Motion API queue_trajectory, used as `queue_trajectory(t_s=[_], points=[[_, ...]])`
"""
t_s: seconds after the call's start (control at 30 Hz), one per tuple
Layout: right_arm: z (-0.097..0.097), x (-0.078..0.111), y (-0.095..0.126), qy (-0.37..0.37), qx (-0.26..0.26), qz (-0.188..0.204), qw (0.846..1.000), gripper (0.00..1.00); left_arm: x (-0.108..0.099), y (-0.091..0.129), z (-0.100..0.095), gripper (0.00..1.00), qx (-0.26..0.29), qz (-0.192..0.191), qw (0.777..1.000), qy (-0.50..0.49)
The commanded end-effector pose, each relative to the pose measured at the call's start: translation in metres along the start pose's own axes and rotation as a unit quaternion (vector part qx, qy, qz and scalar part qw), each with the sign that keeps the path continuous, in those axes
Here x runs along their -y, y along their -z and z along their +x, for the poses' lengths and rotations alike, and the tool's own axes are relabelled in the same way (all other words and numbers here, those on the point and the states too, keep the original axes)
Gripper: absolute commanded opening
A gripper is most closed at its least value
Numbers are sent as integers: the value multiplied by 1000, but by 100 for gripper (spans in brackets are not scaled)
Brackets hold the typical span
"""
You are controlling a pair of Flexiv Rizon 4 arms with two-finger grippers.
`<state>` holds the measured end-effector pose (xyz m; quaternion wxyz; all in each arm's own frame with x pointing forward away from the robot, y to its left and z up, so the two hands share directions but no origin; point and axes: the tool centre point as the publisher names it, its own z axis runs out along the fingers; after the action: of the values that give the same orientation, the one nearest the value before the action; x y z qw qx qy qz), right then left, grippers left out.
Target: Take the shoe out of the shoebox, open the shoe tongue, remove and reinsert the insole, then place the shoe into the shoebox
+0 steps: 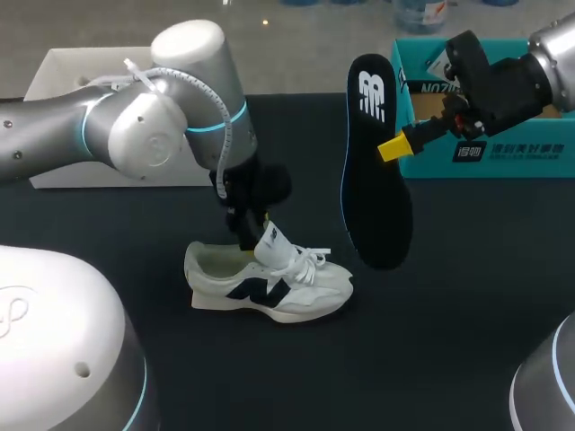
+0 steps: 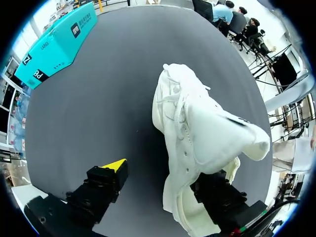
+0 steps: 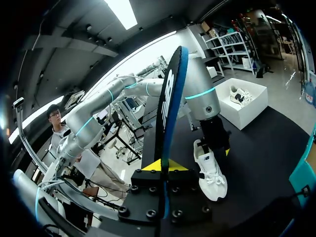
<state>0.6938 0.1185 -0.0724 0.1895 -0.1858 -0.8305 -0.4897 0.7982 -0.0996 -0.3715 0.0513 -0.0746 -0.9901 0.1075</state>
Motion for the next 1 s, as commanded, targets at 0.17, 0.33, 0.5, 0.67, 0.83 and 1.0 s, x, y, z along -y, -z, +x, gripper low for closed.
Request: queue_trajectory(t_s=[0.17,0.33,0.5,0.67,0.83,1.0], points=[[-1,-1,-2,0,0,1,1000,0,-5,-10,18,0,-6,11,1000,4],[-1,-1,-2,0,0,1,1000,0,-8,-10,31,0,-13,16,1000,2],[-1,-1,-2,0,0,1,1000,0,-8,-10,31,0,-13,16,1000,2],[-1,-1,-2,0,0,1,1000,0,-8,-10,31,0,-13,16,1000,2],[-1,-1,-2,0,0,1,1000,0,-8,-4,29,0,-17,-5,1000,-18],[-1,-1,-2,0,0,1,1000,0,-4,25,23,0,-90,-53,971,-215]])
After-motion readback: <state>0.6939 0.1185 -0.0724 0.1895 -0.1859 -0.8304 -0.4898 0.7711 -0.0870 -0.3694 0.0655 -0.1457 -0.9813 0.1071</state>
